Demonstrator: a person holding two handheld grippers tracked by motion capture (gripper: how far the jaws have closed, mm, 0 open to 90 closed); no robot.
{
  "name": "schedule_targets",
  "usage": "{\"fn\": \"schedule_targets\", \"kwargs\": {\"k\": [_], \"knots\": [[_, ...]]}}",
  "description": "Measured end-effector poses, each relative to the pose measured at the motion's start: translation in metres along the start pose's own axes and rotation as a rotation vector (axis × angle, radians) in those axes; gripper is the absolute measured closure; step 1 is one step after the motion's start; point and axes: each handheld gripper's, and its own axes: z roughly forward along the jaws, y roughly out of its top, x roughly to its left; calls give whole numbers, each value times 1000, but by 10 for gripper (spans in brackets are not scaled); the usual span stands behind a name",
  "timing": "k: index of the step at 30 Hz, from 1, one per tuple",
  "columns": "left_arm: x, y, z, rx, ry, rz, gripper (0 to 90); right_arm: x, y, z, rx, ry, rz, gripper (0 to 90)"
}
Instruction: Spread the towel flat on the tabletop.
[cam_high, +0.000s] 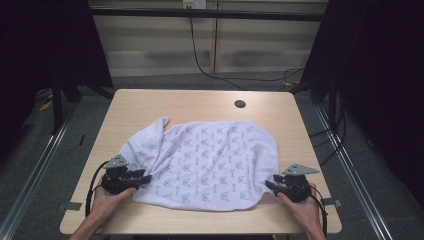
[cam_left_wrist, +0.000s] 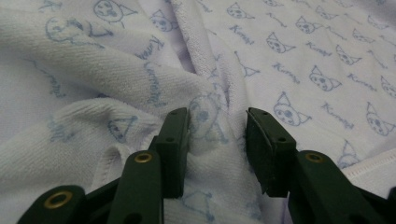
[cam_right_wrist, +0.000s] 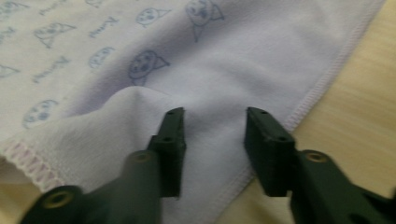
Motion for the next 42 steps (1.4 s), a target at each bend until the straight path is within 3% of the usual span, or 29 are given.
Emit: {"fn": "schedule_targets", "kwargs": {"k": [2,3,4,5,6,8,13,15,20,22,26,27,30,32,33,34,35,36,37,38,42], "knots": [[-1,0,0,2,-4,6,599,-7,1,1,2,-10,20,804],[-2,0,1,2,-9,5,599,-7,1,1,2,-10,20,804],[-3,0,0,2,-12,9,600,-17,3,2,3,-37,48,872],[-4,0,0,5,-21,5,600,-21,4,3,2,-45,56,880],[-6,-1,0,8,-34,4,600,-27,5,4,1,-75,53,884],[-12,-1,1,18,-53,14,598,-41,8,5,-5,-89,90,887],[-35,-2,4,48,-108,55,581,-60,18,11,-42,-128,125,887],[-44,-5,4,52,-152,51,577,-66,23,10,-67,-144,147,883],[-56,-8,-1,59,-198,66,562,-71,31,3,-110,-114,165,793],[-58,-5,-8,25,-221,83,559,-55,35,-5,-132,-66,136,732],[-50,5,-15,-32,-207,66,559,-35,34,-7,-140,-11,117,692],[-41,15,-22,-71,-182,61,571,-14,33,-4,-120,30,78,657],[-25,25,-26,-116,-153,37,595,15,32,1,-106,101,38,616],[-19,29,-26,-120,-130,43,619,23,33,3,-96,121,27,597],[-9,32,-25,-124,-109,36,619,32,34,5,-88,139,5,584],[-2,34,-24,-126,-89,20,611,52,38,11,-82,199,-14,577],[12,35,-19,-116,-60,-5,602,61,40,14,-82,220,-30,567],[16,34,-16,-106,-40,-9,583,68,42,19,-72,246,-39,559],[16,34,-16,-106,-40,-9,557,74,43,23,-66,257,-50,553],[22,31,-10,-73,6,13,538,82,45,29,-56,273,-64,542],[29,22,2,-36,1,13,480,100,45,42,-29,299,-99,489]]}}
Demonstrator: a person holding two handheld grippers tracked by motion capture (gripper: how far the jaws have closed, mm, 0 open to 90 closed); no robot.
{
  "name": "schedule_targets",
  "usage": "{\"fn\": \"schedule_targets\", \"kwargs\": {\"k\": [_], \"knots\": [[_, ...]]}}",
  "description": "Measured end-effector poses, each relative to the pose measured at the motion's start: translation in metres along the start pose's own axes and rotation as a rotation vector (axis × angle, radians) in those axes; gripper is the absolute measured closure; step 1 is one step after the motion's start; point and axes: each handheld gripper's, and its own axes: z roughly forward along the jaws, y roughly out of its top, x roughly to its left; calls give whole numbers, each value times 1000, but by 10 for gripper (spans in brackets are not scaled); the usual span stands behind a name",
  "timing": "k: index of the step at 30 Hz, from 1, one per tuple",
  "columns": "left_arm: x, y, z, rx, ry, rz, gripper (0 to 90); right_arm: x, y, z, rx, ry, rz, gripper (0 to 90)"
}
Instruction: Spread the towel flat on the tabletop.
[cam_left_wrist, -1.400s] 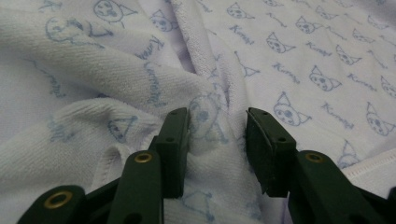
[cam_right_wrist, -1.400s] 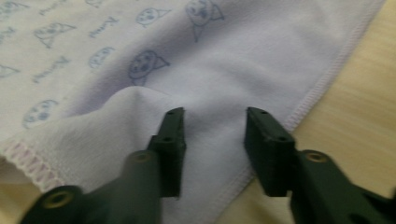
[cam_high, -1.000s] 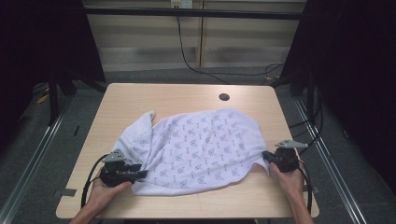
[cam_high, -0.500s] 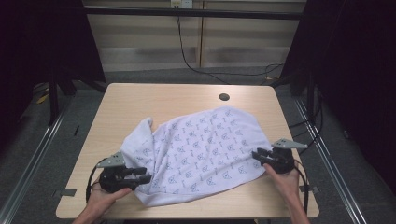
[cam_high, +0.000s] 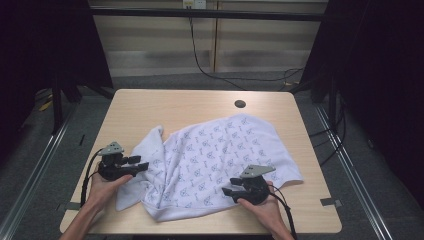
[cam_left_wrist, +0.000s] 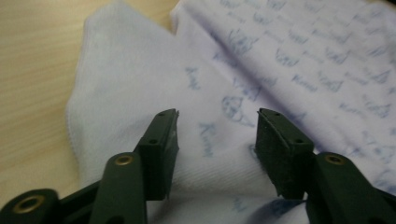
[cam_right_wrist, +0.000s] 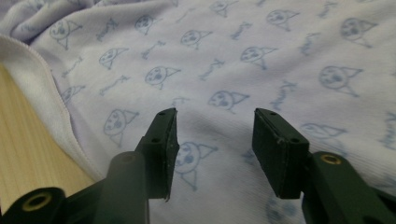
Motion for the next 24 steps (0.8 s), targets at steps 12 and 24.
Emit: {"fn": "schedule_targets", "kwargs": {"k": [12,24], "knots": [[-12,-8,0,48,22,30,803,6,-8,6,35,-91,-107,711],[-66,-32,-28,14,-205,1,791,-69,-18,-27,44,-275,27,851]]}}
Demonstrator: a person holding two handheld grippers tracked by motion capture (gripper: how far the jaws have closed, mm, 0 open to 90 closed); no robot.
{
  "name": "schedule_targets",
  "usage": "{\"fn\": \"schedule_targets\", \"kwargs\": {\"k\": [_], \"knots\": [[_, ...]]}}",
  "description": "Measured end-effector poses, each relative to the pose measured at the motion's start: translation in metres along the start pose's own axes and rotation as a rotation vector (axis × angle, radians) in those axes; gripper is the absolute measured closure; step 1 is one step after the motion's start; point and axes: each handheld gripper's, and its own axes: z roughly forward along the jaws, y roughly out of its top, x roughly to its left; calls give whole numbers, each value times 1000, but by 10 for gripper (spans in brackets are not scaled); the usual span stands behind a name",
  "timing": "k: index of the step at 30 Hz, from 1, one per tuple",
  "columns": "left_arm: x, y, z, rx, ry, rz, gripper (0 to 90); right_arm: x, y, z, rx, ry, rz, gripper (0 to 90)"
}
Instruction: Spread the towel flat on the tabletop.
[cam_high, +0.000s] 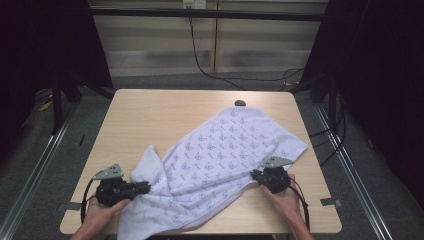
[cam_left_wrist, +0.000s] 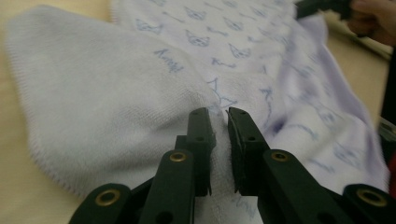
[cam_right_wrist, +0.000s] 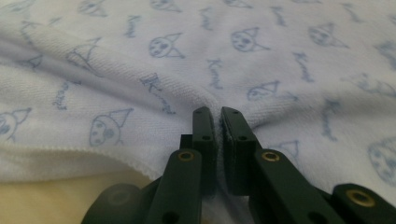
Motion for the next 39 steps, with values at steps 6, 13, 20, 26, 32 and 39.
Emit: {"fn": "schedule_targets", "kwargs": {"k": [6,13,20,26,32,39], "knots": [[-17,8,16,16,-64,32,696,-43,3,7,-17,-72,88,846],[7,43,23,-66,-21,42,604,-52,12,-2,-60,-96,124,675],[49,55,44,-26,96,-3,548,2,12,-25,-105,46,55,600],[51,49,62,78,139,57,629,52,3,-24,-69,193,-15,555],[39,44,60,127,177,149,846,72,-4,-19,-19,212,-52,538],[21,23,34,125,120,121,873,65,-18,-22,11,178,-60,535]]}}
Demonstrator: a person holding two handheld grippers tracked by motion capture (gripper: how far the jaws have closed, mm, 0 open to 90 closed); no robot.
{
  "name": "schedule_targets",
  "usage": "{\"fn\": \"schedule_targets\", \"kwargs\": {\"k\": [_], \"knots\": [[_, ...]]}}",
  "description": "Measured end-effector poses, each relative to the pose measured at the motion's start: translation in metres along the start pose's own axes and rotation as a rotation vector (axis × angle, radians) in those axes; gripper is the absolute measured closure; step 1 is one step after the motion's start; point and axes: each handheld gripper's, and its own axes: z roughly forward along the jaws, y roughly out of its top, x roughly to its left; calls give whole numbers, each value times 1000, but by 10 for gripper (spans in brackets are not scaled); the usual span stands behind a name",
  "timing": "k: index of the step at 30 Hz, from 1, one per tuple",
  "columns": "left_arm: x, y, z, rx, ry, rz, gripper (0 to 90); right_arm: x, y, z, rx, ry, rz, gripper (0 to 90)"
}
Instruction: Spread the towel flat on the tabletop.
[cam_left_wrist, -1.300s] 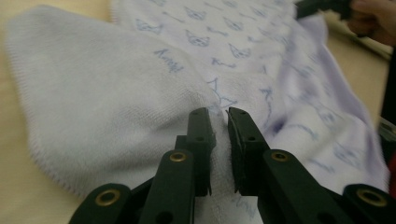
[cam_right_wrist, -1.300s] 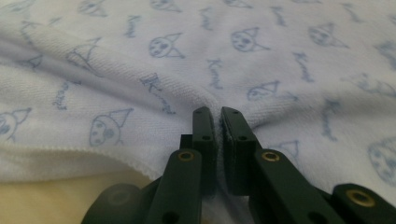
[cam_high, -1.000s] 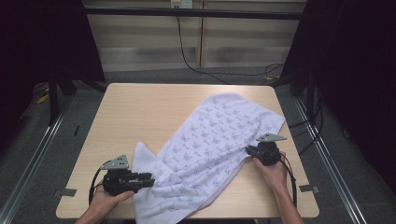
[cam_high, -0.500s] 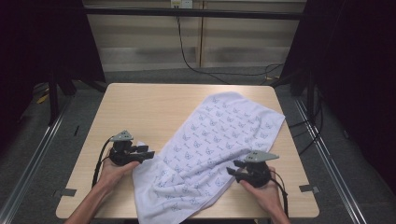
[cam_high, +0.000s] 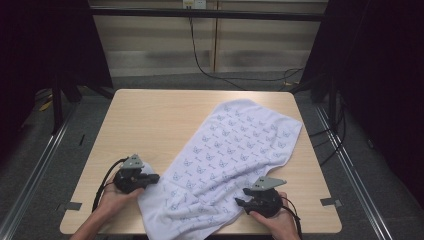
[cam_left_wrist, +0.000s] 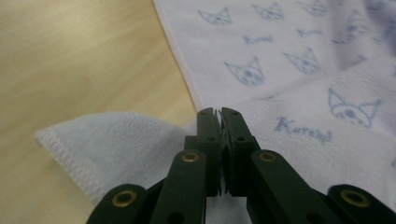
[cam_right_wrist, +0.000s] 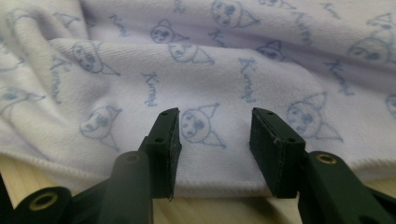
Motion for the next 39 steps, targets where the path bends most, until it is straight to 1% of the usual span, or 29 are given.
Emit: {"fn": "schedule_targets", "kwargs": {"k": [2,3,4,6,7,8,10,11,12,13,14,16,17,18,19,20,21,22,23,24,26,27,28,29,31,33,36,37,39], "knots": [[-8,-11,-12,-8,-28,-6,873,-2,-2,-1,-3,-3,7,542],[-18,-19,-22,-27,-54,-10,873,-7,-5,-5,-4,-21,23,544],[-23,-24,-27,-39,-88,-13,873,-10,-6,-7,-3,-28,21,544],[-31,-31,-31,-36,-117,-22,870,-13,-8,-9,-2,-40,32,544],[-31,-31,-31,-36,-117,-22,869,-13,-8,-9,-2,-40,32,544],[-36,-33,-34,-51,-142,-13,863,-17,-9,-12,5,-60,50,543],[-34,-28,-35,-87,-164,-25,809,-20,-10,-14,2,-62,51,536],[-34,-28,-35,-87,-164,-25,776,-20,-10,-14,2,-62,51,536],[-31,-22,-35,-113,-157,-31,776,-20,-11,-15,4,-63,52,530],[-27,-15,-34,-133,-150,-43,740,-20,-12,-16,5,-59,62,525],[-20,-1,-29,-139,-140,-47,668,-20,-13,-16,3,-61,56,520],[-10,15,-18,-142,-120,-34,648,-19,-13,-16,6,-59,52,513],[-10,15,-18,-142,-120,-34,639,-19,-13,-16,6,-59,52,513],[-5,24,-9,-142,-144,-45,632,-19,-13,-16,-1,-58,51,513],[-4,34,8,-97,-126,-18,615,-19,-13,-16,-3,-57,52,513],[-3,37,17,-64,-105,9,612,-19,-14,-16,-1,-59,50,513],[-3,37,17,-64,-105,9,613,-19,-14,-16,0,-59,50,513],[-1,40,34,-37,-141,-1,609,-19,-14,-16,-5,-59,47,513],[-2,41,41,-8,-154,12,600,-18,-14,-16,-5,-59,48,513],[-3,42,46,-11,-156,16,598,-18,-15,-16,-6,-57,50,512],[-8,47,53,-11,-148,31,604,-18,-15,-16,-10,-59,50,510],[-11,47,55,4,-142,63,605,-18,-15,-16,-8,-58,54,508],[-11,47,55,4,-142,63,610,-18,-15,-16,-11,-62,50,508],[-15,45,62,32,-99,102,618,-16,-16,-16,-13,-66,43,489],[-17,45,62,37,-78,129,634,-15,-16,-16,-15,-70,34,487],[-21,43,60,44,-42,188,713,-15,-16,-16,-13,-72,36,488],[-21,42,56,61,-30,189,871,-14,-17,-17,-13,-69,32,491],[-21,38,50,64,-11,183,879,-11,-19,-19,-6,-80,24,492],[-22,31,43,66,3,174,883,-11,-22,-23,-3,-84,24,494]]}}
